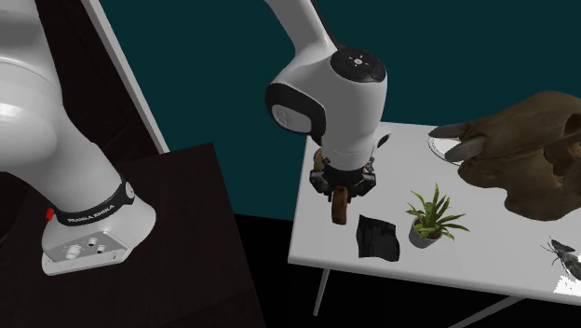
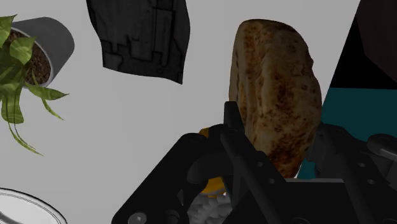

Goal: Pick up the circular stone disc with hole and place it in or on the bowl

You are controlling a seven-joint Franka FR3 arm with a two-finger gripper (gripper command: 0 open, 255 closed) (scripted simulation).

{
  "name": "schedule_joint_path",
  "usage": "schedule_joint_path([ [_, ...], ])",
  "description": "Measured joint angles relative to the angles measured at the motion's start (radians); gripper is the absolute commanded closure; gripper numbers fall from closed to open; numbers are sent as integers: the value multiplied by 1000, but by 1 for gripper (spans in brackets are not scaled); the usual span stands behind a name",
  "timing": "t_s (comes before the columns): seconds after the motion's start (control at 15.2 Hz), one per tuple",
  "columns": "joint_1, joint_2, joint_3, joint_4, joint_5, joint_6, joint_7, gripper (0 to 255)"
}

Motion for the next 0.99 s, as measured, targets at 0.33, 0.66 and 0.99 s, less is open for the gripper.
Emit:
schedule_joint_path([
  [0.33, 42, -72, -58, -14, -106, -36, 84, 255],
  [0.66, 76, -147, -108, -27, -216, -73, 168, 255],
  [0.99, 98, -217, -141, -22, -325, -120, 255, 255],
])
